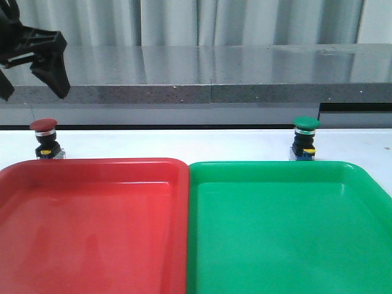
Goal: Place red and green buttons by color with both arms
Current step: 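Lower the left gripper over the red-capped button and close on it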
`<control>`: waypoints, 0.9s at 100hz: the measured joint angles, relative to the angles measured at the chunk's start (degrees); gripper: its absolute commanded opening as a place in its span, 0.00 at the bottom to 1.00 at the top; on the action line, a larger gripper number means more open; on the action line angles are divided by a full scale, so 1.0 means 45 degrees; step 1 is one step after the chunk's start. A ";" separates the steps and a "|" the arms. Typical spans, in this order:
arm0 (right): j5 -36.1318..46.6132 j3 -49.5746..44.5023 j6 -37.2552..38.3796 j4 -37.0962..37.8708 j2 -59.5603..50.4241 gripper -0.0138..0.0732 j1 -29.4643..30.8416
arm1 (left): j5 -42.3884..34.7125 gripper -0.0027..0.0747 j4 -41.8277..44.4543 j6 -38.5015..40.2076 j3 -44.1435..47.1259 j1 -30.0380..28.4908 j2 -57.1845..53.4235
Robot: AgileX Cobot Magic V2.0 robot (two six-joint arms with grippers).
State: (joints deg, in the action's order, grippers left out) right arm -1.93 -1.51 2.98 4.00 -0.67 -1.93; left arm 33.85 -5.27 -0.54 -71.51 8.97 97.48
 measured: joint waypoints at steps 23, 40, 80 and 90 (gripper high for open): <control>0.0000 0.0000 0.0000 0.0000 0.0000 0.03 0.0000 | -0.0599 0.83 0.0191 -0.0005 -0.0064 0.0000 0.0966; 0.0000 0.0000 0.0000 0.0000 0.0000 0.03 0.0000 | -0.1281 0.83 0.0223 -0.0005 -0.0189 0.0000 0.1360; 0.0000 0.0000 0.0000 0.0000 0.0000 0.03 0.0000 | -0.1785 0.83 0.0243 -0.0005 -0.0213 0.0000 0.2231; 0.0000 0.0000 0.0000 0.0000 0.0000 0.03 0.0000 | -0.1942 0.83 0.0243 -0.0005 -0.0213 0.0000 0.2339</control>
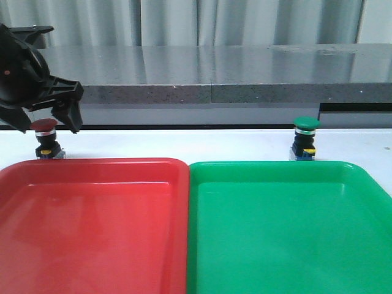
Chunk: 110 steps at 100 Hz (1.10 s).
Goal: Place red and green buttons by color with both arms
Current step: 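Lower the left gripper over the red-capped button and close on it, then lift the red-capped button with the left gripper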
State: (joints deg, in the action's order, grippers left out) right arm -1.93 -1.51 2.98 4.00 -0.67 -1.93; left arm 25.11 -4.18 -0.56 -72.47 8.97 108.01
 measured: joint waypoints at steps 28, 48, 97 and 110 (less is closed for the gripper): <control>0.0000 0.0000 0.0000 0.0000 0.0000 0.03 0.0000 | -0.0124 0.79 0.0000 -0.0021 0.0000 0.0000 0.0269; 0.0000 0.0000 0.0000 0.0000 0.0000 0.03 0.0000 | -0.0155 0.52 0.0000 -0.0021 0.0000 0.0000 0.0320; 0.0000 0.0000 0.0000 0.0000 0.0000 0.03 0.0000 | 0.0000 0.21 -0.0064 -0.0021 0.0000 0.0000 -0.0199; 0.0000 0.0000 0.0000 0.0000 0.0000 0.03 0.0000 | 0.0383 0.21 -0.0586 -0.0021 0.0000 0.0000 -0.1144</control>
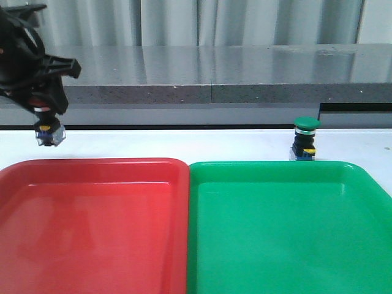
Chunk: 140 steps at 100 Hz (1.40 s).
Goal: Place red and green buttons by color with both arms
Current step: 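Lift the red-capped button with the left gripper, then move the button over the red tray and lower it in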
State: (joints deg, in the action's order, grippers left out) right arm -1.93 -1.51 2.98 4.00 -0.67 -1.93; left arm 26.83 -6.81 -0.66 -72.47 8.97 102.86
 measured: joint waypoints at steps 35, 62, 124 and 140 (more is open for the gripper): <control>-0.0022 0.0000 0.0000 0.0000 0.0000 0.03 0.0000 | 0.1790 0.21 -0.1608 0.0023 0.0090 0.0112 -0.2128; -0.0022 0.0000 0.0000 0.0000 0.0000 0.03 0.0000 | 0.1636 0.21 -0.1892 0.0279 0.1542 0.1161 -0.2733; -0.0022 0.0000 0.0000 0.0000 0.0000 0.03 0.0000 | -0.0214 0.21 -0.1946 0.0591 0.3736 0.2409 -0.2832; -0.0022 0.0000 0.0000 0.0000 0.0000 0.03 0.0000 | -0.0728 0.21 -0.1968 0.0591 0.4169 0.2432 -0.2808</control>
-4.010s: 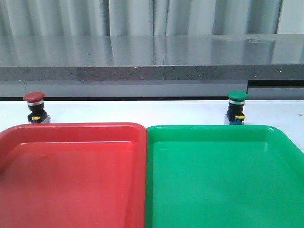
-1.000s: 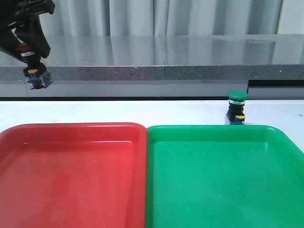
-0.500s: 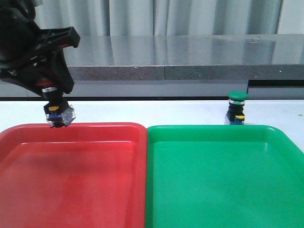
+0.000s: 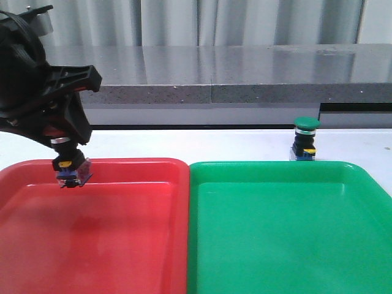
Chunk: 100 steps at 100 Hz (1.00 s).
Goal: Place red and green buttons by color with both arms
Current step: 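Move the button over the red tray and lower it in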
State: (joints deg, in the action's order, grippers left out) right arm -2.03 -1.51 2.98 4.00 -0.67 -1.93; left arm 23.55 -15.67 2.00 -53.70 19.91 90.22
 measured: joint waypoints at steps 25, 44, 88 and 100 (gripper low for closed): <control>0.0000 0.0000 0.0000 0.0000 0.0000 0.03 0.0000 | -0.0497 0.21 -0.0002 0.0000 0.0088 0.0000 0.0233; 0.0000 0.0000 0.0000 0.0000 0.0000 0.03 0.0000 | -0.0497 0.21 -0.0025 0.0000 0.0088 0.0000 0.1011; 0.0000 0.0000 0.0000 0.0000 0.0000 0.03 0.0000 | -0.0541 0.50 -0.0072 0.0000 0.0088 0.0033 0.1205; 0.0000 0.0000 0.0000 0.0000 0.0000 0.03 0.0000 | -0.0541 0.68 -0.0098 0.0000 0.0088 0.0033 0.1205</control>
State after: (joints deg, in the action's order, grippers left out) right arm -2.03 -1.51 2.98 4.00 -0.67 -1.93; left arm 21.12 -16.11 2.00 -53.31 20.06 95.64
